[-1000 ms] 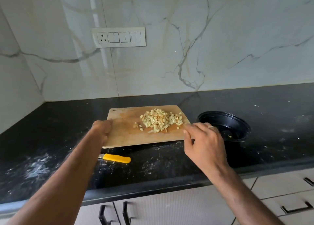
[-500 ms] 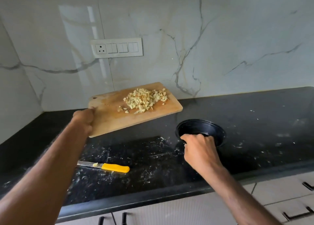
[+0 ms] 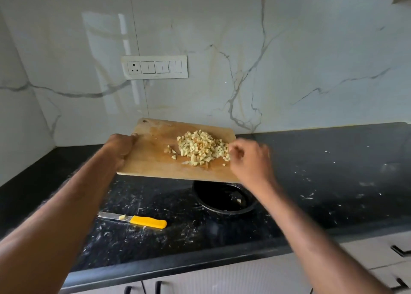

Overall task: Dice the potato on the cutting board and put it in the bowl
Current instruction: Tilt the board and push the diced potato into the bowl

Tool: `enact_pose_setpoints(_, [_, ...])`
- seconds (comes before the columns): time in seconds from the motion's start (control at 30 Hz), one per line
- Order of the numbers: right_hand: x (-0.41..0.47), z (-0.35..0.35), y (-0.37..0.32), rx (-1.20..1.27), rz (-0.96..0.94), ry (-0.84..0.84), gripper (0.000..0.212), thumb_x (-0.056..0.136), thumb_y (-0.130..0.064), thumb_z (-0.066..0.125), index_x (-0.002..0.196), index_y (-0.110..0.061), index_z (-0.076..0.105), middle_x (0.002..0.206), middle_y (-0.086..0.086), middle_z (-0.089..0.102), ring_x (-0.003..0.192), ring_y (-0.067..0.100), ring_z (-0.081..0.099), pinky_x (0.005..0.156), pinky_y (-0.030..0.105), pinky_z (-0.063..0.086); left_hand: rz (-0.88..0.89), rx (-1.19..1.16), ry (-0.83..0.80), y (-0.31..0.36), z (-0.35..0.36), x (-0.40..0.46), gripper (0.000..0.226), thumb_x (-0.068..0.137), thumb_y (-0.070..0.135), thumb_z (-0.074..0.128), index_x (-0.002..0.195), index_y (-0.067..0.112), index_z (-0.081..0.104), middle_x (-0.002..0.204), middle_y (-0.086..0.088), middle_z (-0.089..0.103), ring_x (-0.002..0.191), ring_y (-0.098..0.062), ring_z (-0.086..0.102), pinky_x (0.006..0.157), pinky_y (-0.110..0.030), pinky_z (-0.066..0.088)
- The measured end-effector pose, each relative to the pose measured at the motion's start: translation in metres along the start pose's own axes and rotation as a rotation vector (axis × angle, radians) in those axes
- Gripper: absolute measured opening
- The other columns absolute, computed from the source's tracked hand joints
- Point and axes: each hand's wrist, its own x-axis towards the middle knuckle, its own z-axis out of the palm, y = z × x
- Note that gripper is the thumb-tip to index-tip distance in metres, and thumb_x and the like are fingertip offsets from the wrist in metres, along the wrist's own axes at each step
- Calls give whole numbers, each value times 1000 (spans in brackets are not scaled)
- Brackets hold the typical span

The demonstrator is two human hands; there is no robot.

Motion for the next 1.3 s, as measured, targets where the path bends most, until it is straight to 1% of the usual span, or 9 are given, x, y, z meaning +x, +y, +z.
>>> enact_pose_setpoints(0.07, [37, 1, 27, -5, 49, -21, 24, 93, -5, 58, 105, -16, 75, 102, -4, 74, 85, 9, 68, 76, 18, 52, -9, 3, -19, -2, -3, 2, 34, 102, 35, 59, 106, 1, 58, 99, -17, 70, 83, -35, 73, 69, -44, 62])
enact_pose_setpoints(0.13, [63, 12, 48, -32, 77, -123, 28, 97, -8, 52, 118, -12, 72, 115, 3, 72, 106, 17, 65, 91, 24, 46, -17, 9, -33, -6, -8, 6, 33, 102, 35, 59, 104, 2, 59, 100, -18, 71, 83, -36, 74, 74, -48, 63])
enact_pose_setpoints(0.27, [79, 41, 61, -32, 102, -314, 35, 101, -6, 46, 131, -8, 64, 132, 9, 65, 124, 23, 58, 102, 28, 41, -3, 6, -61, -11, -18, 14, 33, 102, 34, 59, 108, 2, 63, 98, -19, 73, 76, -35, 76, 67, -48, 63])
enact_pose_setpoints(0.4, [77, 51, 56, -42, 101, -510, 66, 85, 18, 47, 144, -12, 52, 141, 7, 54, 133, 22, 48, 112, 32, 38, 69, 17, -63, -12, -26, 19, 31, 102, 30, 60, 111, 2, 67, 89, -17, 77, 76, -33, 76, 64, -46, 63])
enact_pose_setpoints(0.5, [72, 49, 55, -107, 20, -566, 76, 79, 23, 50, 144, -16, 52, 138, 2, 49, 135, 20, 41, 116, 35, 34, 80, 5, -56, -12, -28, 20, 26, 101, 30, 62, 103, 5, 67, 83, -14, 77, 70, -30, 76, 57, -44, 62])
enact_pose_setpoints(0.8, [55, 43, 48, -125, -98, -538, 73, 79, 25, 52, 140, -16, 56, 131, -3, 51, 126, 14, 46, 107, 28, 40, 97, 12, -78, -11, -24, 18, 27, 100, 32, 62, 107, 6, 68, 99, -18, 74, 84, -35, 75, 80, -55, 61])
enact_pose_setpoints(0.9, [49, 39, 48, -115, -100, -545, 73, 80, 26, 50, 138, -17, 57, 133, -4, 51, 123, 10, 44, 106, 27, 39, 96, 25, -77, -10, -24, 17, 29, 100, 33, 62, 112, 7, 67, 100, -17, 74, 83, -34, 75, 77, -52, 62])
enact_pose_setpoints(1.1, [34, 33, 47, -100, -123, -574, 61, 84, 18, 58, 130, -23, 61, 116, -16, 48, 111, 3, 44, 97, 23, 40, 90, 31, -76, -8, -23, 18, 31, 100, 34, 62, 114, 7, 67, 102, -17, 74, 85, -35, 75, 79, -53, 62])
enact_pose_setpoints(1.3, [9, 25, 59, -46, -138, -548, 58, 88, 17, 55, 123, -28, 65, 106, -25, 51, 96, -12, 51, 79, 8, 44, 91, 29, -77, -10, -23, 22, 33, 101, 34, 61, 116, 6, 67, 101, -16, 74, 84, -35, 75, 79, -52, 62])
